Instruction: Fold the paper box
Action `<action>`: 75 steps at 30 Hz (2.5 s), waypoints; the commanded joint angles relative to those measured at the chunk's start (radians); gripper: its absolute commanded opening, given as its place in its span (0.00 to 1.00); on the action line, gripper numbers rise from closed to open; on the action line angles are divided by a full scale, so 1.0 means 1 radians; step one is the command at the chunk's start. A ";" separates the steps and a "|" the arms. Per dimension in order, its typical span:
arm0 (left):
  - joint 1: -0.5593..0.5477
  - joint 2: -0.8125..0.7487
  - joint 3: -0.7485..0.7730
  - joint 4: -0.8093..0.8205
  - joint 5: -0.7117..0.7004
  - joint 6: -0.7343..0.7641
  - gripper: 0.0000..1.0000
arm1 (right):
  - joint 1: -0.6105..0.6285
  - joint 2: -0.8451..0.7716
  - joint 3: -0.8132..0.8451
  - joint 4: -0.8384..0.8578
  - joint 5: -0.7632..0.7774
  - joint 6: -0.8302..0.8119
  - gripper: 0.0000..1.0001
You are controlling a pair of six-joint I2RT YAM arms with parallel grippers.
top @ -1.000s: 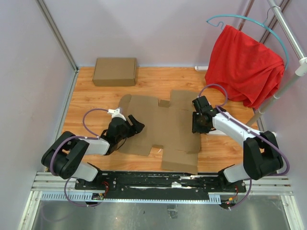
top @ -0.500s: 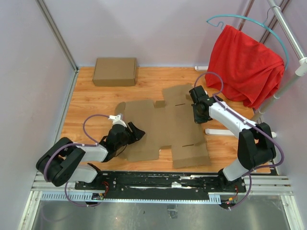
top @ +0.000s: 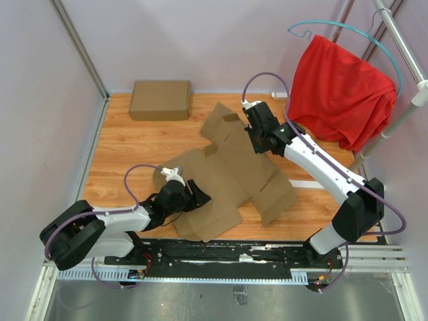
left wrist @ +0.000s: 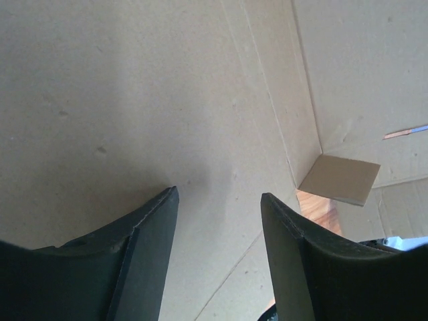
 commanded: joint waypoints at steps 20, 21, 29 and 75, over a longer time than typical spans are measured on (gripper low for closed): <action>0.039 -0.490 0.405 -0.696 -0.483 0.227 0.77 | 0.423 0.078 0.102 -0.057 0.517 -0.165 0.01; 0.062 -0.468 0.432 -0.705 -0.468 0.240 0.77 | 0.436 0.078 0.106 -0.052 0.537 -0.174 0.01; 0.212 -0.348 0.539 -0.620 -0.319 0.287 0.81 | 0.500 0.036 0.065 0.043 0.725 -0.261 0.01; 0.741 0.153 0.631 -0.045 0.471 0.210 0.82 | 0.694 0.028 -0.335 0.533 0.884 -0.645 0.01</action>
